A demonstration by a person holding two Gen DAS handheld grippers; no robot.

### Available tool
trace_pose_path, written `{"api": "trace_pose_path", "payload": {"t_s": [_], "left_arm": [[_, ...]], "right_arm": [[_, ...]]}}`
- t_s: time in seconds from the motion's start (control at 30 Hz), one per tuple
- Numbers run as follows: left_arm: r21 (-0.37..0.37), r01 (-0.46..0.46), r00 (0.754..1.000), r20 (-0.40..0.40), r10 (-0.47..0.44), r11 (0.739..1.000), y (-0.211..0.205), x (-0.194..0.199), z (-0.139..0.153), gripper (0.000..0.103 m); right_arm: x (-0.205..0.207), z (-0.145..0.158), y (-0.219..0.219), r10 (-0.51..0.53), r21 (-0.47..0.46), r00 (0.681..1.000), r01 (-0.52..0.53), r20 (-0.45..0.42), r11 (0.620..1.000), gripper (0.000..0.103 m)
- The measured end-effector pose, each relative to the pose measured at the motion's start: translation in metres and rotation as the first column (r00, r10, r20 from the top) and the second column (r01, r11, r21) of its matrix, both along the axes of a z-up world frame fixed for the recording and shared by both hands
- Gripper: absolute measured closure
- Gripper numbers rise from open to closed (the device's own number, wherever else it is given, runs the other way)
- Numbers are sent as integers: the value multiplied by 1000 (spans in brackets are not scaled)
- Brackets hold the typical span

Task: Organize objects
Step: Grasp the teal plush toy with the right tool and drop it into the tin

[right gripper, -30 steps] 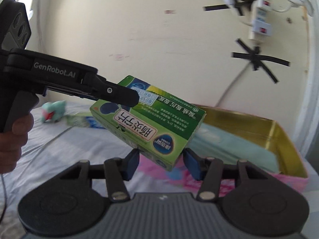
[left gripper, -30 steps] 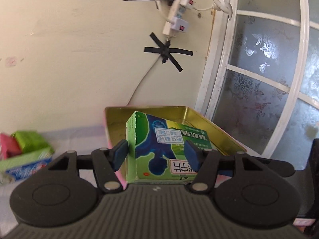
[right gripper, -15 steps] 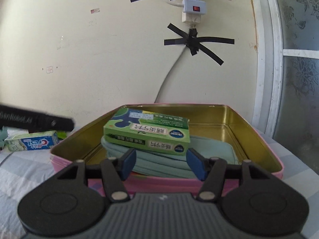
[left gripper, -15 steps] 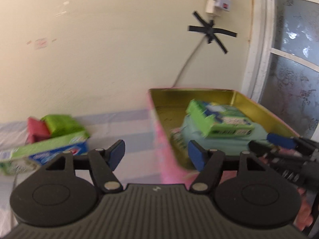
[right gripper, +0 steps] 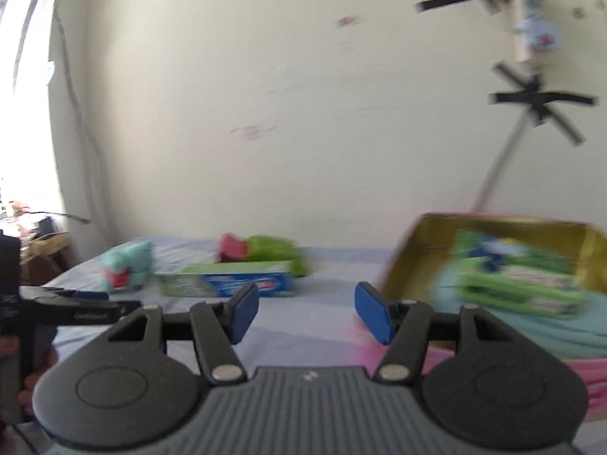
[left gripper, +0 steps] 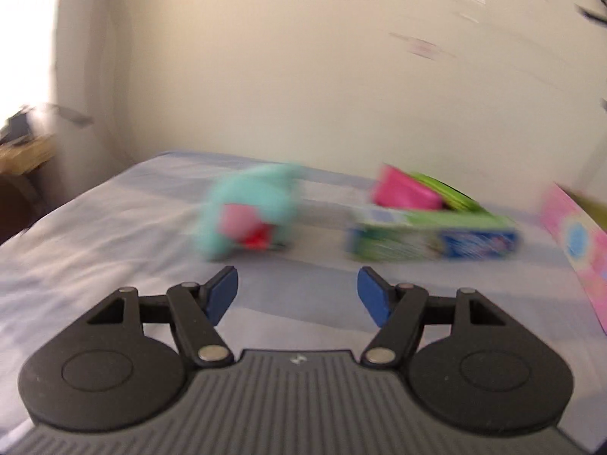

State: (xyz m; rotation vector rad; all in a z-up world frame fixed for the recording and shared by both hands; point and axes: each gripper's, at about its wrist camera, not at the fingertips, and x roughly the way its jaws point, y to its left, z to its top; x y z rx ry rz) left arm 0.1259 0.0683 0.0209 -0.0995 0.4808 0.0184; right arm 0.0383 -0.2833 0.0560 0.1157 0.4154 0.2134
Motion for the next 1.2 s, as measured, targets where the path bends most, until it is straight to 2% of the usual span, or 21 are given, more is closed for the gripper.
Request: {"api": "trace_pose_path", "payload": {"t_s": [0.07, 0.13, 0.23, 0.33, 0.43, 0.5, 0.53, 0.57, 0.6, 0.63, 0.77, 0.83, 0.9, 0.97, 1.0, 1.07, 1.13, 1.2], "left_arm": [[-74, -127, 992, 16, 129, 989, 29, 1, -4, 32], [-185, -204, 977, 22, 211, 961, 55, -3, -3, 32], [-188, -319, 936, 88, 340, 929, 72, -10, 4, 32], [-234, -330, 936, 44, 349, 915, 81, -6, 2, 32], [-247, -339, 937, -6, 349, 908, 85, 2, -2, 32], [-266, -342, 937, -29, 347, 901, 88, 3, -4, 32], [-278, -343, 937, -38, 347, 897, 90, 3, -5, 32], [-287, -347, 936, -44, 349, 893, 91, 1, -6, 32], [-291, -352, 934, -48, 354, 890, 91, 0, -7, 32], [-294, -356, 933, -49, 357, 887, 92, 0, -7, 32], [-299, -351, 934, -44, 355, 887, 93, -1, -7, 32], [-292, -341, 938, -41, 344, 894, 90, -1, -7, 32], [-278, -314, 948, -31, 318, 908, 85, -2, -6, 32], [-283, -238, 970, -11, 245, 929, 77, -2, -6, 32], [-294, -181, 982, -2, 188, 938, 72, -3, -5, 32], [-334, -27, 1000, 0, 28, 942, 57, -3, -4, 31], [-381, 106, 993, -7, -118, 918, 40, -10, -1, 31], [-396, 198, 978, 16, -209, 897, 23, -27, 6, 31]], "right_arm": [[23, 0, 35, 80, 51, 995, -78, -52, 996, 45], [49, 2, 78, 162, 92, 983, -154, -88, 984, 45], [92, 4, 146, 268, 188, 951, -238, -154, 953, 45], [132, -5, 199, 334, 290, 918, -267, -214, 919, 45], [169, -23, 235, 331, 356, 903, -224, -275, 907, 50], [188, -37, 250, 345, 404, 878, -198, -333, 893, 54], [195, -46, 255, 363, 438, 857, -185, -367, 880, 58], [200, -54, 256, 395, 497, 835, -174, -383, 850, 68], [200, -58, 253, 424, 558, 824, -164, -377, 813, 74], [198, -58, 251, 418, 569, 827, -150, -377, 809, 75], [164, -27, 233, 350, 413, 885, -208, -306, 887, 77], [135, -7, 213, 335, 306, 905, -251, -263, 918, 77], [96, 9, 191, 319, 149, 921, -291, -223, 945, 77], [55, 18, 172, 277, -68, 939, -296, -205, 953, 77], [33, 19, 166, 249, -181, 949, -284, -194, 942, 77], [-8, 15, 155, 218, -376, 960, -269, -173, 886, 77], [-46, 4, 150, 213, -510, 962, -271, -170, 816, 76], [-80, -13, 155, 220, -621, 962, -273, -162, 735, 75]]}}
